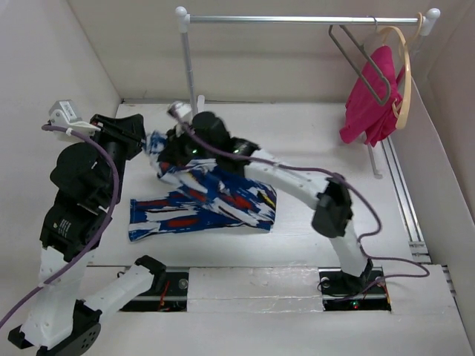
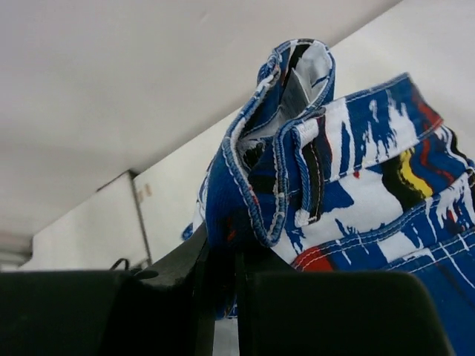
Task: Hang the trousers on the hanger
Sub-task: Fold the trousers
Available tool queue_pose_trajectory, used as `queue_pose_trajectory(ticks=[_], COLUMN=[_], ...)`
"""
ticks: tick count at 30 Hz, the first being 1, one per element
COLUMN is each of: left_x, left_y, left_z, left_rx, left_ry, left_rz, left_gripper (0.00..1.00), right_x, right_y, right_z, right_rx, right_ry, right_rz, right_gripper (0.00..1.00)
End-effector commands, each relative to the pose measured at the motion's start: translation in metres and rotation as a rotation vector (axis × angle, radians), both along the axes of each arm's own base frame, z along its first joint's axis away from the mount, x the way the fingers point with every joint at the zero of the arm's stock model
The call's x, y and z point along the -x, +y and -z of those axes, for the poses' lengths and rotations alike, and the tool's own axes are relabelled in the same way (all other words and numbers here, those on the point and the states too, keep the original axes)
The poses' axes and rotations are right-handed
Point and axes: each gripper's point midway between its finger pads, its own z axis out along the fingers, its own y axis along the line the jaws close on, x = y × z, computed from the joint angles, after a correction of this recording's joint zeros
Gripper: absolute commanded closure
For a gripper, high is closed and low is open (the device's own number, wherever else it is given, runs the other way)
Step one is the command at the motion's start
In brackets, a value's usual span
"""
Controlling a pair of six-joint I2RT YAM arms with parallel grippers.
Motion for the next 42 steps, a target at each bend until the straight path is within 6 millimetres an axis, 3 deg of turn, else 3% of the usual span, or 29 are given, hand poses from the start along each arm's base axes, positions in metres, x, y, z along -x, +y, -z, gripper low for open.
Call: queue_pose_trajectory(ticks=[1, 3, 4, 6, 7, 8, 9, 10, 12, 13, 14, 15, 16, 18, 19, 21, 24, 26, 28, 30, 31, 32, 34, 35, 38, 40, 42], left_x=[0.008, 0.011, 0.009, 0.012, 0.012, 0.011, 0.01, 0.004, -0.005, -0.012, -0.02, -0.022, -0.023, -0.029, -0.027, -0.03, -0.03, -0.022, -0.009, 0.0, 0.009, 0.009, 0.009, 0.009, 0.009, -0.001, -0.013], left_y=[0.029, 0.034, 0.035, 0.042, 0.043, 0.043, 0.04, 0.034, 0.017, 0.007, -0.001, -0.02, -0.029, -0.056, -0.062, -0.076, -0.073, -0.058, -0.03, -0.011, -0.012, -0.013, -0.016, -0.015, -0.007, -0.01, -0.015], left_z=[-0.001, 0.002, 0.009, 0.015, 0.02, 0.025, 0.031, 0.053, 0.088, 0.135, 0.154, 0.18, 0.226, 0.27, 0.298, 0.326, 0.366, 0.401, 0.435, 0.451, 0.461, 0.46, 0.455, 0.453, 0.452, 0.437, 0.416], left_rx=[-0.062, -0.07, -0.078, -0.079, -0.088, -0.096, -0.103, -0.126, -0.121, -0.154, -0.142, -0.116, -0.133, -0.102, -0.093, -0.084, -0.041, -0.024, 0.008, 0.071, 0.085, 0.101, 0.153, 0.163, 0.167, 0.17, 0.157], left_ry=[0.035, 0.045, 0.059, 0.071, 0.081, 0.094, 0.106, 0.152, 0.221, 0.315, 0.335, 0.387, 0.483, 0.574, 0.638, 0.701, 0.806, 0.894, 0.972, 1.012, 1.036, 1.034, 1.039, 1.035, 1.04, 1.011, 0.944], left_rz=[-0.125, -0.148, -0.158, -0.192, -0.196, -0.197, -0.185, -0.167, -0.107, -0.079, -0.058, 0.029, 0.061, 0.158, 0.176, 0.224, 0.232, 0.198, 0.12, 0.101, 0.099, 0.109, 0.121, 0.123, 0.089, 0.116, 0.168], left_gripper=[0.82, 0.82, 0.8, 0.77, 0.73, 0.72, 0.71, 0.69, 0.67, 0.67, 0.66, 0.65, 0.65, 0.65, 0.65, 0.65, 0.65, 0.66, 0.67, 0.69, 0.71, 0.72, 0.73, 0.73, 0.74, 0.92, 1.0], right_x=[0.086, 0.1, 0.104, 0.105, 0.099, 0.095, 0.091, 0.077, 0.078, 0.068, 0.074, 0.08, 0.075, 0.075, 0.074, 0.063, 0.047, 0.049, 0.058, 0.063, 0.059, 0.067, 0.067, 0.078, 0.079, 0.088, 0.086], right_y=[0.098, 0.101, 0.094, 0.077, 0.055, 0.041, 0.028, 0.011, -0.026, -0.041, -0.064, -0.075, -0.089, -0.115, -0.124, -0.145, -0.169, -0.18, -0.19, -0.198, -0.207, -0.22, -0.235, -0.245, -0.259, -0.267, -0.262], right_z=[0.05, 0.066, 0.082, 0.091, 0.133, 0.096, 0.092, 0.093, 0.096, 0.098, 0.127, 0.116, 0.124, 0.142, 0.151, 0.17, 0.185, 0.203, 0.227, 0.244, 0.252, 0.271, 0.282, 0.295, 0.298, 0.305, 0.289], right_rx=[-0.034, -0.004, 0.036, 0.077, 0.156, 0.075, 0.057, 0.059, 0.108, 0.132, 0.221, 0.218, 0.245, 0.28, 0.302, 0.346, 0.403, 0.433, 0.463, 0.485, 0.486, 0.512, 0.517, 0.543, 0.531, 0.544, 0.529], right_ry=[0.061, 0.089, 0.104, 0.098, 0.153, 0.102, 0.098, 0.093, 0.083, 0.048, 0.096, 0.078, 0.082, 0.107, 0.11, 0.122, 0.125, 0.143, 0.177, 0.194, 0.214, 0.251, 0.281, 0.308, 0.306, 0.329, 0.3], right_rz=[-0.368, -0.409, -0.417, -0.384, -0.337, -0.315, -0.293, -0.244, -0.196, -0.154, -0.139, -0.133, -0.108, -0.082, -0.076, -0.033, 0.019, 0.029, 0.036, 0.045, 0.07, 0.075, 0.096, 0.096, 0.124, 0.105, 0.076], right_gripper=[0.5, 0.45, 0.41, 0.36, 0.36, 0.36, 0.37, 0.38, 0.41, 0.44, 0.5, 0.66, 0.79, 0.98, 1.0, 1.0, 1.0, 1.0, 1.0, 1.0, 1.0, 1.0, 1.0, 1.0, 1.0, 1.0, 1.0])
